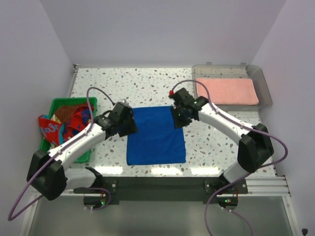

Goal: Fold and stack the towels
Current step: Fold the towel

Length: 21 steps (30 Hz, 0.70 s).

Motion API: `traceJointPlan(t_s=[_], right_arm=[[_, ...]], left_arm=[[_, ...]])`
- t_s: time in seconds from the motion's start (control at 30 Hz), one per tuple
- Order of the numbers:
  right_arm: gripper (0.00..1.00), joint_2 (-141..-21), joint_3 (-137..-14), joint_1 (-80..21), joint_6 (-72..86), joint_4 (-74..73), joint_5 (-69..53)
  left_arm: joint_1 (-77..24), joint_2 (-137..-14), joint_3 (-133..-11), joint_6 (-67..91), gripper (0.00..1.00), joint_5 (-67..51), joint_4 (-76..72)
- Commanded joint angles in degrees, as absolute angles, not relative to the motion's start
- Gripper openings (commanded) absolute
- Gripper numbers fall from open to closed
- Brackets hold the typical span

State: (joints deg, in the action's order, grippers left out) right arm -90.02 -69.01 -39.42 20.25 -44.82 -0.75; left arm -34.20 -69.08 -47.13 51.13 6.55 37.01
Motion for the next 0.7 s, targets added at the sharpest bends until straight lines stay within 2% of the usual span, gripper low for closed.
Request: traceJointPlan(t_s=[0.0, 0.1, 0.37, 0.67], right_arm=[[0.23, -94.8, -77.3, -34.5, 13.3, -44.7, 1.4], [0.20, -101.4, -83.6, -32.1, 11.6, -42.0, 1.7], [0.18, -115.8, -93.9, -27.3, 8.2, -36.9, 3.1], [0.16, -124.3, -96.2, -24.5, 6.2, -34.4, 5.6]], left_arm=[[-27.7, -74.9, -52.4, 41.1, 0.51, 7.5, 28.6], [-22.4, -82.7, -56.7, 36.1, 0.47, 3.4, 21.1], [-20.1, -103.1, -71.9, 25.8, 0.36, 3.0, 15.8], [-15.7, -112.4, -73.4, 24.7, 0.31, 3.6, 15.3]])
